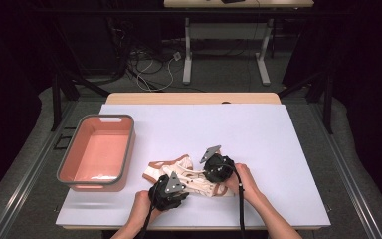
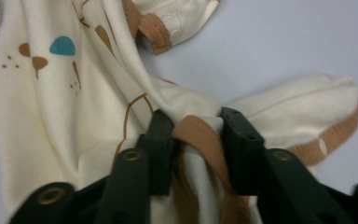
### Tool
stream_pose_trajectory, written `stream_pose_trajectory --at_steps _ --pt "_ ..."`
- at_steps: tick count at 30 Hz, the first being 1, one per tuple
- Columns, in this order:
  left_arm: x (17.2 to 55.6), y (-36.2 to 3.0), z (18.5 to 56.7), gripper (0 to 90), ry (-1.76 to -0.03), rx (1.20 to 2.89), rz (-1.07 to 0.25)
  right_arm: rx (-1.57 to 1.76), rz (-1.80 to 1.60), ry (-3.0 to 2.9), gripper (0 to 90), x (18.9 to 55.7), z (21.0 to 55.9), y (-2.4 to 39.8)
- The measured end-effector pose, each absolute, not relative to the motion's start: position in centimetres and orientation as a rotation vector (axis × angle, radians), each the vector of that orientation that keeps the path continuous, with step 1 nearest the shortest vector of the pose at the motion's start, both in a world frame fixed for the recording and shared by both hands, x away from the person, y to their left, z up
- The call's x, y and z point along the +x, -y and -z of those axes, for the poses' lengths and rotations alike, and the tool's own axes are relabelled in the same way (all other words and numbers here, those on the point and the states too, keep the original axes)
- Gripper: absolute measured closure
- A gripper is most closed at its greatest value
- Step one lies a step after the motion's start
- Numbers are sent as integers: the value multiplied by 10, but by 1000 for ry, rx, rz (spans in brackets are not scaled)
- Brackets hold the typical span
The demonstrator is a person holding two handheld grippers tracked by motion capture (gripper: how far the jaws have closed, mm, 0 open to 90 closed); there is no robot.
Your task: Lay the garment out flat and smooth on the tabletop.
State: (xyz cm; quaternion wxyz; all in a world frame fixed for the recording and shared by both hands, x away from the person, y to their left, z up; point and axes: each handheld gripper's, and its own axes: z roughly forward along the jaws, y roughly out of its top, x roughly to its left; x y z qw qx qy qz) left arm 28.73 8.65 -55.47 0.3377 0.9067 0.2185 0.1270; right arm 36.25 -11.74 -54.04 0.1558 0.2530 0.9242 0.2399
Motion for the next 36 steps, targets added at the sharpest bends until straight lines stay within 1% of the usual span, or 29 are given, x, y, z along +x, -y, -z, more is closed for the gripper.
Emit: stream_pose_trajectory --at_steps 2,5,11,16,20,22,26,31,32,33,34,36 --pt "288 -88 554 800 -568 2359 -332 755 -678 -2637 788 362 540 119" --pt "288 -91 552 826 -560 2355 -331 818 -669 -2636 823 363 538 122" --pt "292 -101 547 833 -566 2342 -325 889 -637 -2613 825 358 531 131" --pt "294 -106 545 836 -558 2345 -307 983 -579 -2596 825 355 523 146" --pt "294 -110 543 836 -545 2357 -264 1041 -527 -2625 818 353 520 159" --pt "294 -112 543 836 -545 2370 -236 1053 -519 -2650 799 353 522 162" --pt "294 -115 543 835 -554 2385 -224 1053 -497 -2665 736 353 523 161" --pt "295 -119 543 823 -573 2387 -208 1008 -583 -2661 554 353 515 162" --pt "294 -118 542 805 -570 2390 -209 1006 -611 -2654 527 354 513 162" --pt "294 -117 542 762 -568 2390 -207 996 -645 -2650 510 354 511 163" --pt "293 -115 541 697 -572 2389 -206 1005 -675 -2640 499 354 508 164" --pt "293 -113 540 600 -580 2380 -214 984 -744 -2615 484 355 505 165"
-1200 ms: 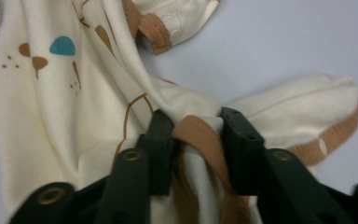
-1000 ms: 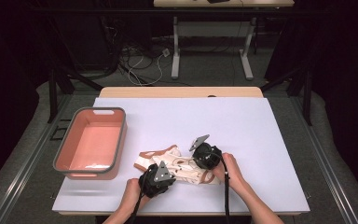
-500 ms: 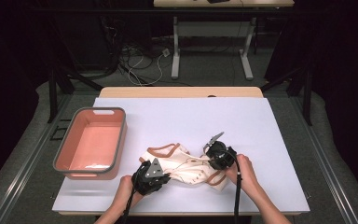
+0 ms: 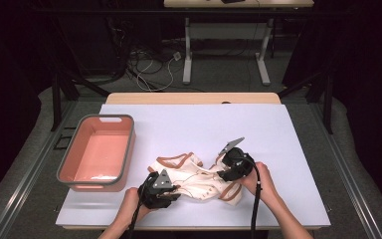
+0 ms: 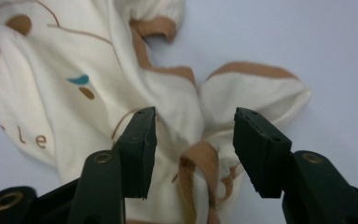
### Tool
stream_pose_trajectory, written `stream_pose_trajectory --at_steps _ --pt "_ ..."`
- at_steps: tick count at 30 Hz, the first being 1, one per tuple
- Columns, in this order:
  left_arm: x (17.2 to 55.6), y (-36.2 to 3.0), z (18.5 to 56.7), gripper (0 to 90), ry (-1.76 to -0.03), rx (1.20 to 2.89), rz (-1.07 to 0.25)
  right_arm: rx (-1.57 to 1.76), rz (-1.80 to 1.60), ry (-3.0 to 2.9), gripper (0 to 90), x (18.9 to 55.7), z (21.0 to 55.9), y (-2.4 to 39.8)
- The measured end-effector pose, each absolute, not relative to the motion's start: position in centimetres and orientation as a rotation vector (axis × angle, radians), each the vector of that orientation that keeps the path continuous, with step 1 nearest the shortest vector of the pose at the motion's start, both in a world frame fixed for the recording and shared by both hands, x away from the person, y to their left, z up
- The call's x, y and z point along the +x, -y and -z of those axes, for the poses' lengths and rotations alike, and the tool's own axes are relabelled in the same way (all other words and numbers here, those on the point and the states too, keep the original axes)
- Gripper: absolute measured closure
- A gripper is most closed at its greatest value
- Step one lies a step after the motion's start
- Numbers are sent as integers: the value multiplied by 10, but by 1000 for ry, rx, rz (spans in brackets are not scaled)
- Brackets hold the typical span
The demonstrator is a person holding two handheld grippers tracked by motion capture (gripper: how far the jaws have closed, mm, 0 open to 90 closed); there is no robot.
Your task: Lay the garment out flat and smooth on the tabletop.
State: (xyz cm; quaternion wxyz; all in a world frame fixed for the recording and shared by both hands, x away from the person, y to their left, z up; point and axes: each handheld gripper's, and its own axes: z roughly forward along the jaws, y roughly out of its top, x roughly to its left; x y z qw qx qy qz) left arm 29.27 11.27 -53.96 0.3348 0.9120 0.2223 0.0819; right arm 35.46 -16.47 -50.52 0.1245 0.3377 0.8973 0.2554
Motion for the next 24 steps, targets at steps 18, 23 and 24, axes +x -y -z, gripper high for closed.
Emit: stream_pose_trajectory --at_steps 18,23,24 --pt "289 -88 552 648 -542 2394 -240 1089 -781 -2587 577 387 543 158" --pt "289 -91 552 801 -545 2397 -260 1076 -758 -2626 799 383 541 156" --pt "290 -92 551 816 -540 2401 -260 1068 -739 -2628 822 382 540 155"
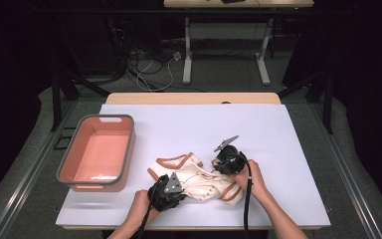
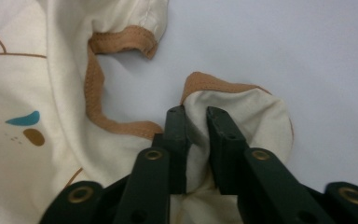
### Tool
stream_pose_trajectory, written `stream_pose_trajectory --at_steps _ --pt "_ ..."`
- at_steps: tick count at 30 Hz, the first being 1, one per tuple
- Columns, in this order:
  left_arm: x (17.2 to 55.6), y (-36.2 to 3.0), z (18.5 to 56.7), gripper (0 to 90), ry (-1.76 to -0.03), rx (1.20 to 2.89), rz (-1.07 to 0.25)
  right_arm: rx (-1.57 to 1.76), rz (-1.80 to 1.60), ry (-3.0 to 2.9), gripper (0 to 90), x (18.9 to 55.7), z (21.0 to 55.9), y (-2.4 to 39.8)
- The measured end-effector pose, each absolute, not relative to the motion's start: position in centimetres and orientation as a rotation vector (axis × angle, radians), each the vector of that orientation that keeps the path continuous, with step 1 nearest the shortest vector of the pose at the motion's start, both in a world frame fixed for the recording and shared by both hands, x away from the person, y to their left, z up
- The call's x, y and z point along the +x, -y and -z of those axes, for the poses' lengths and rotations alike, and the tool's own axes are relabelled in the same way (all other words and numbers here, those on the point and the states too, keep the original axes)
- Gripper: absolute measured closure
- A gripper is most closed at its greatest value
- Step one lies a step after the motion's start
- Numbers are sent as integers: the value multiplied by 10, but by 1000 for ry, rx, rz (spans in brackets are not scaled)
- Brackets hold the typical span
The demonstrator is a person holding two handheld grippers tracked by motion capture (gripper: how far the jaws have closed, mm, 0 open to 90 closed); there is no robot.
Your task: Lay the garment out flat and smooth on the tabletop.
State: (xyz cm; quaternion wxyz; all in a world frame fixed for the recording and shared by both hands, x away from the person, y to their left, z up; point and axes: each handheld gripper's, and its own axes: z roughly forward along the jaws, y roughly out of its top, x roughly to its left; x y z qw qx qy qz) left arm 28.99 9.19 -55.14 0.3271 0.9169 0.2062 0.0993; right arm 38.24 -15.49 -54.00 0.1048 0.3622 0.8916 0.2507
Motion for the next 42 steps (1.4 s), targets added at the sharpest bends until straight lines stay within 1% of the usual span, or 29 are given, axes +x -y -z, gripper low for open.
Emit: stream_pose_trajectory --at_steps 2,7,11,14,16,17,21,24,29,35,40,42 --pt "290 -94 551 832 -538 2403 -260 1054 -707 -2625 847 381 538 155" --pt "293 -101 548 838 -527 2407 -254 1061 -618 -2619 878 376 532 161" --pt "296 -109 547 835 -533 2407 -200 1089 -549 -2641 870 372 529 170" --pt "296 -111 546 822 -551 2402 -172 1077 -540 -2653 791 370 528 173" --pt "296 -112 546 810 -541 2415 -170 1062 -572 -2626 689 370 526 172" --pt "295 -111 545 798 -544 2418 -168 1053 -599 -2620 659 370 525 170" --pt "295 -112 545 786 -545 2437 -157 999 -759 -2597 600 367 522 158" --pt "296 -114 544 809 -550 2444 -157 964 -819 -2594 574 367 525 143" --pt "297 -118 544 840 -561 2452 -146 951 -857 -2616 562 369 534 125" --pt "299 -124 543 842 -584 2468 -140 962 -863 -2707 552 367 539 119" --pt "300 -126 542 836 -609 2467 -145 939 -845 -2732 526 364 544 113" --pt "300 -127 542 836 -613 2470 -147 918 -847 -2727 541 363 545 112"
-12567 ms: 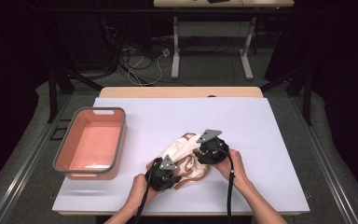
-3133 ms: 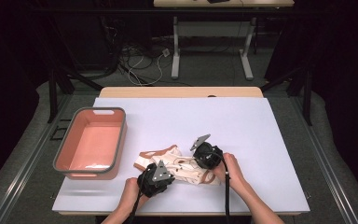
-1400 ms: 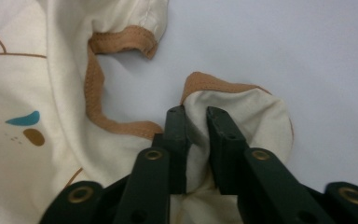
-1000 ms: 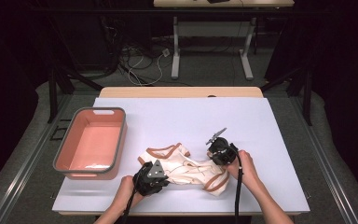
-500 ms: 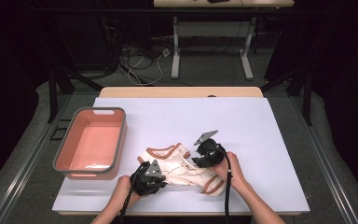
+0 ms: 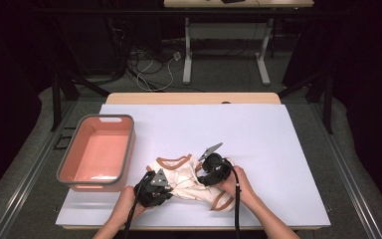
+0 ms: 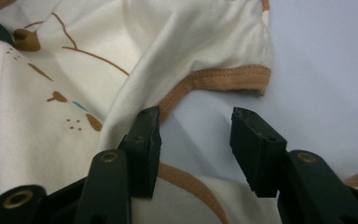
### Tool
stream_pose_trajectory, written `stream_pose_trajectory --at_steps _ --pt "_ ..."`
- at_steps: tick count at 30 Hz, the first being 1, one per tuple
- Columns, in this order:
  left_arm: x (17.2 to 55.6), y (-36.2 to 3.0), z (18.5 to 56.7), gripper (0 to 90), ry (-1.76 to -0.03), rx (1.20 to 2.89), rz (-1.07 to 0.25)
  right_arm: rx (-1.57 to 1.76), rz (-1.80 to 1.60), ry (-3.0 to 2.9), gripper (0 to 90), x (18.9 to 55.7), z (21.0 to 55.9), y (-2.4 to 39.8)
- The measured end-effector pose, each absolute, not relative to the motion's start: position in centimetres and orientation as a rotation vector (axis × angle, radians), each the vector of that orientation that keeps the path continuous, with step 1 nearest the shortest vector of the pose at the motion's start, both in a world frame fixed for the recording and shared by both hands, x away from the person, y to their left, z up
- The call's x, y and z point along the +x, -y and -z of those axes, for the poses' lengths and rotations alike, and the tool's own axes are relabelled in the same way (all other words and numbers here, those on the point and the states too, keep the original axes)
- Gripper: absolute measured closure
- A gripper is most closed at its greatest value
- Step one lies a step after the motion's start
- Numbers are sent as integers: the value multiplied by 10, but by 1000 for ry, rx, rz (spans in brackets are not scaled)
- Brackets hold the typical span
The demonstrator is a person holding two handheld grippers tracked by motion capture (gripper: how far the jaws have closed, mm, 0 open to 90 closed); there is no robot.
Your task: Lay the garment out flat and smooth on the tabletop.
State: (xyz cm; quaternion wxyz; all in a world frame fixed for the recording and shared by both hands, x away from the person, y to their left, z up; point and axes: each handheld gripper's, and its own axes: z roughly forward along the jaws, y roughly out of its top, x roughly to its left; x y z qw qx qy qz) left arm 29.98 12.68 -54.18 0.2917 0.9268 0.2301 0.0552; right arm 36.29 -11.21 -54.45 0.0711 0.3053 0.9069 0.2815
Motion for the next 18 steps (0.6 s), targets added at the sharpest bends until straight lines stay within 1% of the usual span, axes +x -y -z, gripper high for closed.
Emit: stream_pose_trajectory --at_steps 3,6,9,12,18 --pt "300 -129 541 838 -624 2477 -146 912 -842 -2710 564 361 545 112" --pt "301 -132 540 836 -643 2468 -172 950 -867 -2670 553 362 543 113" --pt "302 -136 538 773 -649 2439 -200 960 -909 -2675 518 363 543 113" --pt "301 -136 538 734 -650 2446 -207 965 -922 -2693 515 361 541 114" --pt "298 -131 540 748 -624 2479 -198 941 -940 -2726 510 354 538 115"
